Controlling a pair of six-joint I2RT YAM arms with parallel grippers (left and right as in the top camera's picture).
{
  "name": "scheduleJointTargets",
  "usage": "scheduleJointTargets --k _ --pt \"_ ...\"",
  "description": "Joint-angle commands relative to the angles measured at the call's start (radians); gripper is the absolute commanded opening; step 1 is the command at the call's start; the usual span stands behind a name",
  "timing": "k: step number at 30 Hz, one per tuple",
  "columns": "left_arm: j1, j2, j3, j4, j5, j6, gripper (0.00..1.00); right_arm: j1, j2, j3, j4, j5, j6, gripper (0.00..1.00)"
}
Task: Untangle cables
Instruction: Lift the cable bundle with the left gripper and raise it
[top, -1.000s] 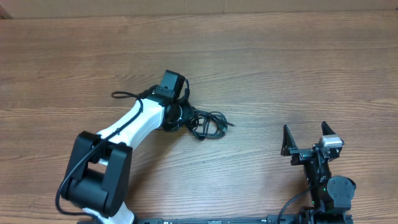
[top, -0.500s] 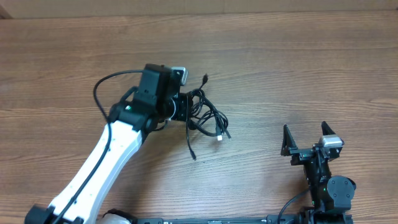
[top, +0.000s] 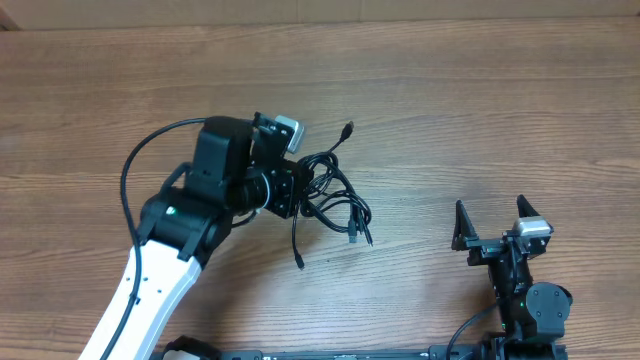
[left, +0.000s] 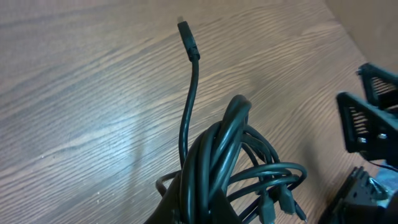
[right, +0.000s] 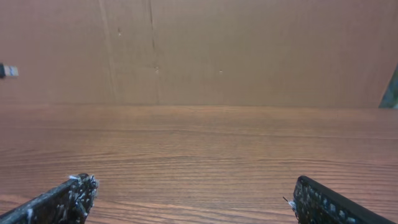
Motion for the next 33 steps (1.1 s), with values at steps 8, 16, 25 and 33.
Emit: scheduleJointTargets --k 8,16,25,33 --pt "-0.002 -0.065 0.016 0.008 0.135 0.010 0.04 -0.005 -0.009 -0.010 0.007 -0.061 0.017 1.00" --pt "-0.001 -0.067 0.016 0.074 0.131 -0.142 0.04 -0.005 -0.009 -0.010 0.025 -0.237 0.448 1.00" --pt "0.055 -0.067 0.016 0.128 0.131 -0.470 0.04 -0.006 -0.009 0.019 0.017 -0.443 0.445 1.00" --pt "0.114 -0.066 0.016 0.204 0.253 -0.652 0.04 -0.006 -0.006 0.147 -0.069 -0.512 0.437 1.00"
